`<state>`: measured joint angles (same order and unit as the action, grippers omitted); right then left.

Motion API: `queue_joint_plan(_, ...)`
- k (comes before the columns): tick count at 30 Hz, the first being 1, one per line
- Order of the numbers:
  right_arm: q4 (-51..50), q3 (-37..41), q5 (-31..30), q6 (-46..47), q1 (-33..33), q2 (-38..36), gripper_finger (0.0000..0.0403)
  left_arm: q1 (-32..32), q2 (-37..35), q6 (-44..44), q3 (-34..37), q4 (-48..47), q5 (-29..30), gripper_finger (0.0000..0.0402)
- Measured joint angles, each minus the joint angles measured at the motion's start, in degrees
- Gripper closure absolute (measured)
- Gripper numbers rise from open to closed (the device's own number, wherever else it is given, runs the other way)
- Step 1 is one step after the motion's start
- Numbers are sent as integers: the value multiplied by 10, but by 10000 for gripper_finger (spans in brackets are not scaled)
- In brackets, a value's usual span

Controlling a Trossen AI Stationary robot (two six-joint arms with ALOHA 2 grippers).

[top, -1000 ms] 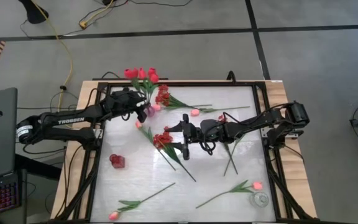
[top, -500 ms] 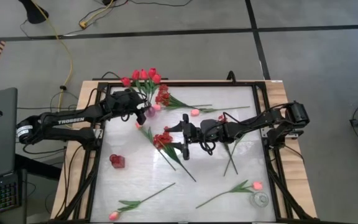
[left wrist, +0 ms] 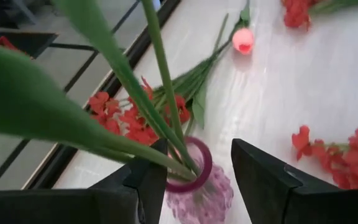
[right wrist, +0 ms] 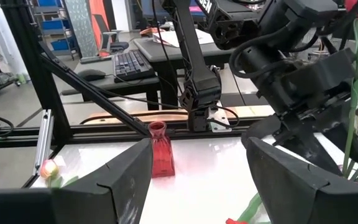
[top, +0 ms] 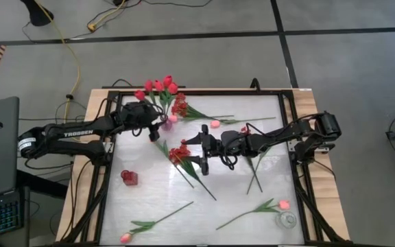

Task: Sort flowers into vase by color
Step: Put the red tulip into the purple vase, then put the pink tulip into the red vase

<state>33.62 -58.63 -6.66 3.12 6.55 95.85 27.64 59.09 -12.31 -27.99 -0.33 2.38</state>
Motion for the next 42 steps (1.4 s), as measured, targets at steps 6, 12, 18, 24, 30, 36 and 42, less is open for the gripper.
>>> queue_joint_plan(6,0,0,0,0,0,0,117,0,-10,-10,0,-4,0,234)
queue_joint_plan(12,-1,0,0,-2,0,0,117,0,-54,-19,0,-40,-2,234)
queue_joint_plan(18,0,0,0,-1,-1,0,117,0,-101,-17,0,-105,4,234)
queue_joint_plan(24,0,0,0,-1,-3,0,117,0,-120,7,0,-140,14,234)
queue_joint_plan(30,0,0,0,9,-3,0,117,0,-111,32,0,-157,7,234)
queue_joint_plan(36,-1,0,0,14,-3,0,117,0,-119,52,0,-159,-37,234)
queue_joint_plan(42,-1,0,-2,14,-3,0,117,-26,-130,93,0,-171,-54,234)
